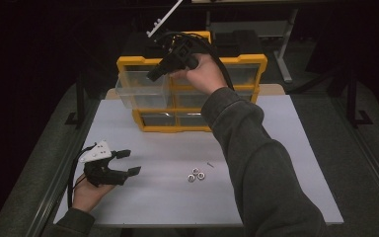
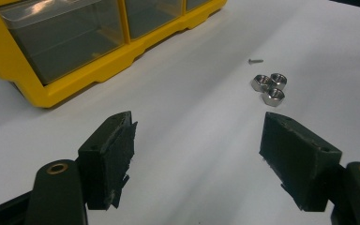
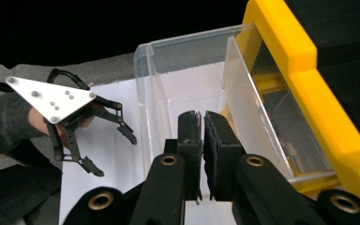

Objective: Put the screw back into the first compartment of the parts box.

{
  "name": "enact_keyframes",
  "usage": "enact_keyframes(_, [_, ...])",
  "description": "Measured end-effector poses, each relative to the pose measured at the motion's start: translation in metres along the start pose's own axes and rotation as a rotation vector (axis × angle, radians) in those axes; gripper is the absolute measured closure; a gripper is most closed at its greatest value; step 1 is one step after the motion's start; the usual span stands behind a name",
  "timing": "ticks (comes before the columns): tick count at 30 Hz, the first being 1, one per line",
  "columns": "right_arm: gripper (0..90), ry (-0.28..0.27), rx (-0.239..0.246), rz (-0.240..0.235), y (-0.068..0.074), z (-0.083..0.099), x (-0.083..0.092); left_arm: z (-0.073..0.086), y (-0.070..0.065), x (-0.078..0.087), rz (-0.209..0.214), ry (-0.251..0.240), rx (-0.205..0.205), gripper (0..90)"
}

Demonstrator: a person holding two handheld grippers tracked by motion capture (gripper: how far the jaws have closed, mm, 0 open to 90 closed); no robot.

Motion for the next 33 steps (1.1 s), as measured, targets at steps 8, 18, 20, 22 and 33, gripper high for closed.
enact_keyframes(8, [80.9, -0.006, -0.011, -0.020, -0.003, 0.000, -0.010, 0.000, -0.001, 0.000, 0.006, -0.004, 0.008, 25.9])
enact_keyframes(18, [80.7, -0.019, -0.021, 0.001, -0.008, 0.000, -0.005, 0.001, -0.001, 0.000, 0.008, -0.002, 0.008, 25.9])
enact_keyframes(20, [81.0, -0.026, -0.019, 0.007, -0.007, -0.001, -0.003, 0.000, -0.001, 0.000, 0.009, -0.004, 0.012, 25.9])
enact_keyframes(22, [81.0, -0.028, -0.024, 0.001, -0.006, -0.001, -0.003, 0.000, 0.000, 0.000, 0.009, -0.005, 0.014, 25.9])
enact_keyframes(33, [79.2, -0.043, -0.015, 0.011, 0.000, 0.008, 0.014, 0.000, 0.000, -0.001, 0.008, -0.010, 0.015, 25.9])
Point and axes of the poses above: each handheld gripper's, and its own axes: x roughly backward along the jaws, z roughly out of its underside, y roughly to its left, the point moved 7 cm from there along -x, roughly forward along the jaws, and after that the axes turned 9 degrees about -y, right-handed, at the moved point
